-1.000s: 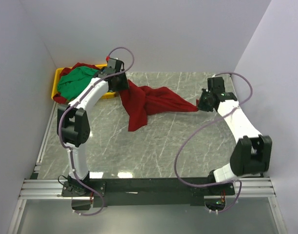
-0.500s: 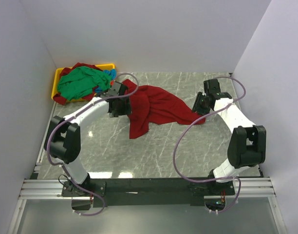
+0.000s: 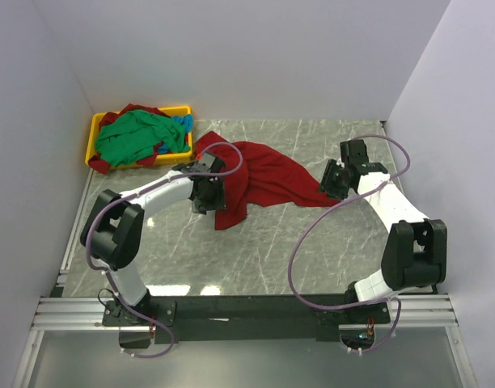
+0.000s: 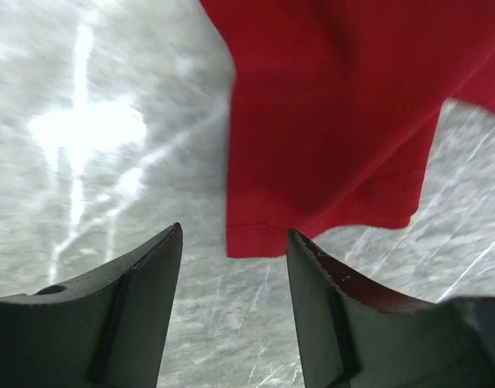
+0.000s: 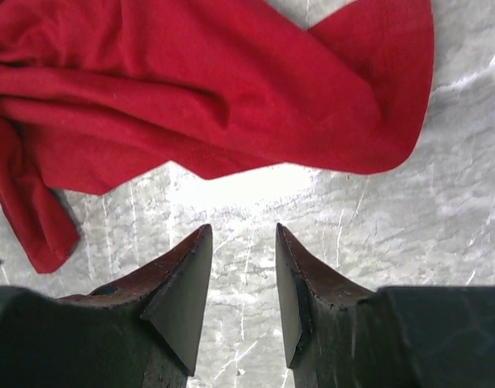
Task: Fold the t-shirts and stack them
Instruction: Flatten the tshirt out
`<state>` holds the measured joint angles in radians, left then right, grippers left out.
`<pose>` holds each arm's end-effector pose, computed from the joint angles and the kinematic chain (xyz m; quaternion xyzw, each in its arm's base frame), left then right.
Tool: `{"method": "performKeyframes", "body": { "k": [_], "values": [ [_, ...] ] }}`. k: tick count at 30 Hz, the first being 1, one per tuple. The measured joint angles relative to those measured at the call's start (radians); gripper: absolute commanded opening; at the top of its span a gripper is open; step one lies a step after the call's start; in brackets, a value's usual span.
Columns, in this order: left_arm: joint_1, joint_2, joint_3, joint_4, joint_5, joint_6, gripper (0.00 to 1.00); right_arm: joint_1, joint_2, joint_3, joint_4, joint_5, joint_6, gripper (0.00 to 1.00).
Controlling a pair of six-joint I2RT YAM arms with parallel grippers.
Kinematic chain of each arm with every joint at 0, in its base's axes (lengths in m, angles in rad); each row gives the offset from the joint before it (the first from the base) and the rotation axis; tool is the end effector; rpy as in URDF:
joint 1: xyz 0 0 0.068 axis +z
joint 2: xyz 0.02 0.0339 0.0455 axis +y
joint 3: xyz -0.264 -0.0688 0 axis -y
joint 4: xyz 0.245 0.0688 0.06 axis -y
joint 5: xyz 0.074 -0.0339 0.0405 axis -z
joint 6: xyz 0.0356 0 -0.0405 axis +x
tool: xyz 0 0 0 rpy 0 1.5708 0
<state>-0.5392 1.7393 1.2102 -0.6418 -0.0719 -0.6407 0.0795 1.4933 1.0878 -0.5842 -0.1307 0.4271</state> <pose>0.3005 -0.1768 0.2010 -0.0568 0.9778 -0.0812 0.1845 0.3070 0.0291 0.2438 0.1469 0.9449 0.1322 0.2611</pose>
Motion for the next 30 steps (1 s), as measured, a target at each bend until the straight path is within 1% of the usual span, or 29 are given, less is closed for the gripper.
{"method": "performKeyframes", "body": {
  "k": [2, 9, 21, 26, 29, 30],
  "values": [
    [-0.024, 0.018, 0.000, -0.007, 0.000, 0.000, 0.57, 0.000, -0.010, -0.014, 0.002, -0.005, 0.002, 0.45],
    [-0.102, 0.056, -0.002, -0.030, -0.005, -0.029, 0.54, 0.000, -0.034, -0.050, 0.012, -0.019, 0.002, 0.44],
    [-0.110, 0.056, -0.027, -0.055, -0.105, -0.082, 0.49, 0.000, -0.064, -0.082, 0.024, -0.032, 0.003, 0.44],
    [-0.110, 0.064, -0.027, -0.051, -0.110, -0.082, 0.46, 0.000, -0.079, -0.082, 0.024, -0.032, 0.003, 0.44],
    [-0.111, 0.078, -0.033, -0.035, -0.106, -0.082, 0.38, 0.000, -0.083, -0.082, 0.024, -0.032, 0.003, 0.44],
    [-0.111, 0.082, -0.037, -0.027, -0.101, -0.082, 0.32, 0.000, -0.083, -0.082, 0.024, -0.032, 0.003, 0.44]
  ]
}}
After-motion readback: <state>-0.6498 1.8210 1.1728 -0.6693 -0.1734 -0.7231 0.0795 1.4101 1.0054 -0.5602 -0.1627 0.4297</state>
